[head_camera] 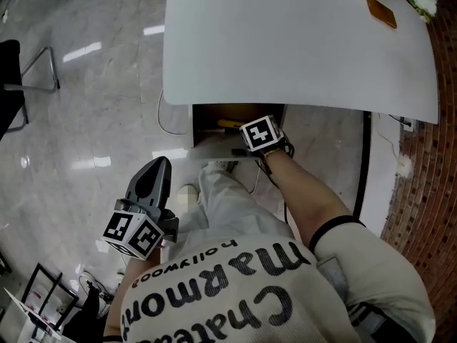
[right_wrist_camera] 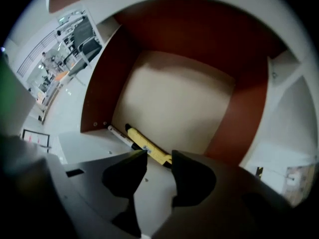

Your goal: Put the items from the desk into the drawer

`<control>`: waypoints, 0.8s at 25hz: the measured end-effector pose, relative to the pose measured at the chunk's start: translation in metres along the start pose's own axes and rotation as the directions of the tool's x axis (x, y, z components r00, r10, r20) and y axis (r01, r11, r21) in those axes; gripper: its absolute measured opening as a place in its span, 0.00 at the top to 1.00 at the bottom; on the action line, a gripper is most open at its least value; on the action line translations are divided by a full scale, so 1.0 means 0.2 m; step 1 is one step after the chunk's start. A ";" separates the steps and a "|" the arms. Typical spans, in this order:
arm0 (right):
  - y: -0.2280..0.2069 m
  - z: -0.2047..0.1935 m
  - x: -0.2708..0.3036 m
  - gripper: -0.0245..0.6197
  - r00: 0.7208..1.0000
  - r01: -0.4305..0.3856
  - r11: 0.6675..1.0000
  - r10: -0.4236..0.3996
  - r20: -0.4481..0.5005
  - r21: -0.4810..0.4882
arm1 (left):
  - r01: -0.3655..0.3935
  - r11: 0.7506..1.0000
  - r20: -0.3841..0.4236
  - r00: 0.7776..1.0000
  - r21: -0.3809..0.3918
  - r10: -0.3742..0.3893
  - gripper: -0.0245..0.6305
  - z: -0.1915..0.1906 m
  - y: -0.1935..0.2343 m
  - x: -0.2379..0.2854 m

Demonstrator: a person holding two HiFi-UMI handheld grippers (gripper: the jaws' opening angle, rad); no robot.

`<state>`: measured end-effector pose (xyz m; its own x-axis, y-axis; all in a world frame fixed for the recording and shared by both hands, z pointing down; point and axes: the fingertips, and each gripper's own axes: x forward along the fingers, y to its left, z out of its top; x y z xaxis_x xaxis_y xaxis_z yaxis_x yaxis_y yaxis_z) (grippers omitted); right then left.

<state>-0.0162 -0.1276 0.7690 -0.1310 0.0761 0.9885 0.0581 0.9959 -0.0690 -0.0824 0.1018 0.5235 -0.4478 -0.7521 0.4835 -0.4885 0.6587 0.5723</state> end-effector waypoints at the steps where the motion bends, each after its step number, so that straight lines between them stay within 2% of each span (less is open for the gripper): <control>1: 0.01 0.02 -0.05 0.72 0.999 0.000 0.998 -0.002 0.039 0.058 | 0.018 1.000 0.008 1.000 0.006 -0.018 0.96 0.02 -0.01 -0.01; 4: 0.08 0.02 -0.23 0.74 0.993 -0.011 0.981 -0.012 0.120 0.193 | 0.072 0.997 0.020 0.997 0.028 -0.073 0.96 0.08 -0.07 -0.05; 7: 0.19 -0.01 -0.39 0.76 0.982 -0.060 0.942 -0.004 0.190 0.331 | 0.112 0.992 0.025 0.993 0.050 -0.113 0.96 0.14 -0.13 -0.11; 11: 0.34 0.00 -0.59 0.89 0.952 -0.178 0.839 0.015 0.305 0.515 | 0.152 0.987 0.035 0.987 0.056 -0.154 0.96 0.19 -0.17 -0.20; 13: 0.38 0.04 -0.71 0.96 0.931 -0.231 0.787 0.008 0.366 0.572 | 0.167 0.982 0.037 0.985 0.083 -0.171 0.96 0.24 -0.19 -0.24; 14: 0.40 0.07 -0.77 0.96 0.920 -0.252 0.769 0.002 0.392 0.587 | 0.171 0.980 0.042 0.984 0.097 -0.175 0.96 0.26 -0.21 -0.27; 16: 0.44 0.11 -0.90 0.96 0.905 -0.269 0.759 -0.011 0.425 0.593 | 0.181 0.977 0.062 0.980 0.114 -0.189 0.96 0.31 -0.25 -0.32; 18: 0.50 0.13 -1.03 0.96 0.890 -0.279 0.765 -0.022 0.456 0.581 | 0.195 0.973 0.086 0.975 0.125 -0.207 0.96 0.35 -0.30 -0.38; 20: 0.56 0.17 -1.18 0.96 0.861 -0.308 0.769 -0.025 0.507 0.561 | 0.207 0.968 0.104 0.969 0.144 -0.223 0.96 0.40 -0.35 -0.45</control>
<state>-0.0128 -0.0316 0.5233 -0.6162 0.0649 0.7849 -0.4701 0.7693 -0.4327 -0.0675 0.1247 0.3877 -0.4031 -0.8737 0.2722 -0.6732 0.4846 0.5585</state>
